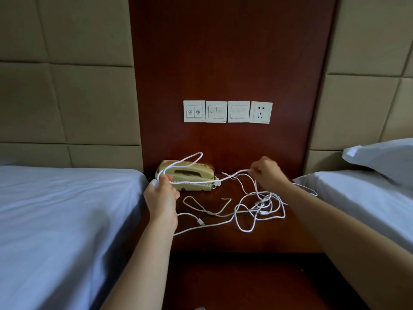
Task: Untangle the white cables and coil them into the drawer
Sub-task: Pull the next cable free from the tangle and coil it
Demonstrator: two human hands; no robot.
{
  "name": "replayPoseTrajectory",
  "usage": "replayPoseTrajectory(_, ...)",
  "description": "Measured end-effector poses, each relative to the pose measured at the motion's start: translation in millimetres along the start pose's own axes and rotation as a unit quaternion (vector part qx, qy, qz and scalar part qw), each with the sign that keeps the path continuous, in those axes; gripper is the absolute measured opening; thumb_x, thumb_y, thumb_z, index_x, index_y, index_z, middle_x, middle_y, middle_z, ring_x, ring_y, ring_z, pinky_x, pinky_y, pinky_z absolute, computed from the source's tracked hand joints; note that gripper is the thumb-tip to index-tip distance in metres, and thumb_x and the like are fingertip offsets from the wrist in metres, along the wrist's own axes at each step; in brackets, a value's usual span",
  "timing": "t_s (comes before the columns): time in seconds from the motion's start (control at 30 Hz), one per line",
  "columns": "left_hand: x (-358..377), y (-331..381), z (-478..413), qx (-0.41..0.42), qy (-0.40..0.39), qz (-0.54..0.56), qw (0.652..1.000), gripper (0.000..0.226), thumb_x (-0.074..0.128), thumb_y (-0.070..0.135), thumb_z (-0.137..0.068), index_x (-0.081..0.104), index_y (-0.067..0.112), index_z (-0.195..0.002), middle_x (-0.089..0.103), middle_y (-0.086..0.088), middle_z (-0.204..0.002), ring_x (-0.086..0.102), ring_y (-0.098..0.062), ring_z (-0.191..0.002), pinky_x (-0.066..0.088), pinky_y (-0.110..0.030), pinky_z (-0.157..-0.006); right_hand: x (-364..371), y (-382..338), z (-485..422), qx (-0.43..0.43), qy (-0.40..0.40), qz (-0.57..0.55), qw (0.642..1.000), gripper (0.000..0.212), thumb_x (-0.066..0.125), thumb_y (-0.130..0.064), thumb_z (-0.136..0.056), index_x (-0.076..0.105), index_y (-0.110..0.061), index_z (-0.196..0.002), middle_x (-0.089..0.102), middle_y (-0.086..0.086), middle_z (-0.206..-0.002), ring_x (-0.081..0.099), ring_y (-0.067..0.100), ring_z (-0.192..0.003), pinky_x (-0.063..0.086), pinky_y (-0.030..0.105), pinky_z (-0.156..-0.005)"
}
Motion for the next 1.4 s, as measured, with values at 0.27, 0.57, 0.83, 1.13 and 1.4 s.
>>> replayPoseTrajectory(0.27, -20.6, -3.5, -17.5, 0.002, 0.043, -0.032, 0.999, 0.027, 0.037, 0.005, -0.092, 0.052, 0.009, -0.071, 0.033, 0.011, -0.029, 0.031, -0.004, -0.027, 0.026, -0.026, -0.048, -26.6, 35.7, -16.8, 0.137, 0.046, -0.013, 0.989, 0.034, 0.05, -0.033, -0.095, 0.056, -0.018, -0.066, 0.06, 0.01, -0.078, 0.058, 0.033, -0.086, 0.041, 0.032, -0.071)
replayPoseTrajectory(0.57, -21.5, -15.4, -21.8, -0.011, 0.065, -0.097, 0.993, 0.026, 0.04, 0.005, -0.092, 0.055, 0.009, -0.072, 0.036, 0.0, -0.043, 0.033, -0.014, -0.04, 0.028, -0.026, -0.047, -15.5, 21.4, -20.7, 0.102, -0.058, -0.211, 0.97, 0.028, 0.058, -0.013, -0.092, 0.068, -0.001, -0.069, 0.057, -0.003, -0.042, 0.047, 0.004, -0.034, 0.039, 0.012, -0.04)
replayPoseTrajectory(0.83, 20.8, -34.1, 9.9, -0.028, -0.082, -0.205, 0.975, 0.026, 0.04, 0.013, -0.097, 0.059, 0.014, -0.078, 0.042, 0.0, -0.053, 0.037, -0.013, -0.046, 0.031, -0.026, -0.048, 3.3, -55.5, 2.2, -0.156, -0.164, 0.032, 0.974, 0.024, 0.057, -0.021, -0.092, 0.068, -0.012, -0.073, 0.059, -0.004, -0.064, 0.053, 0.01, -0.061, 0.043, 0.024, -0.063)
replayPoseTrajectory(1.13, 35.9, -41.7, 25.9, 0.04, -0.205, -0.297, 0.932, 0.036, 0.054, 0.04, -0.091, 0.053, 0.012, -0.068, 0.042, 0.005, -0.054, 0.04, -0.012, -0.051, 0.034, -0.028, -0.056, 11.6, -72.5, 17.2, -0.226, -0.19, 0.171, 0.94, 0.024, 0.046, -0.031, -0.097, 0.062, -0.013, -0.092, 0.062, 0.003, -0.088, 0.059, 0.026, -0.086, 0.04, 0.033, -0.067)
replayPoseTrajectory(1.4, 48.1, -37.0, 33.5, 0.119, -0.294, -0.359, 0.878, 0.036, 0.06, 0.028, -0.089, 0.056, -0.001, -0.067, 0.034, 0.003, -0.046, 0.032, -0.015, -0.046, 0.029, -0.029, -0.056, 11.8, -59.3, 13.3, -0.215, -0.112, 0.196, 0.95, 0.025, 0.04, -0.029, -0.098, 0.061, -0.014, -0.096, 0.066, 0.007, -0.099, 0.06, 0.031, -0.096, 0.036, 0.033, -0.066)
Point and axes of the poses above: each hand's wrist, its own z-axis away from the middle knuckle, its own x-axis out of the palm, y = z × x, the point moved 3 cm from there along -z, towards the middle knuckle
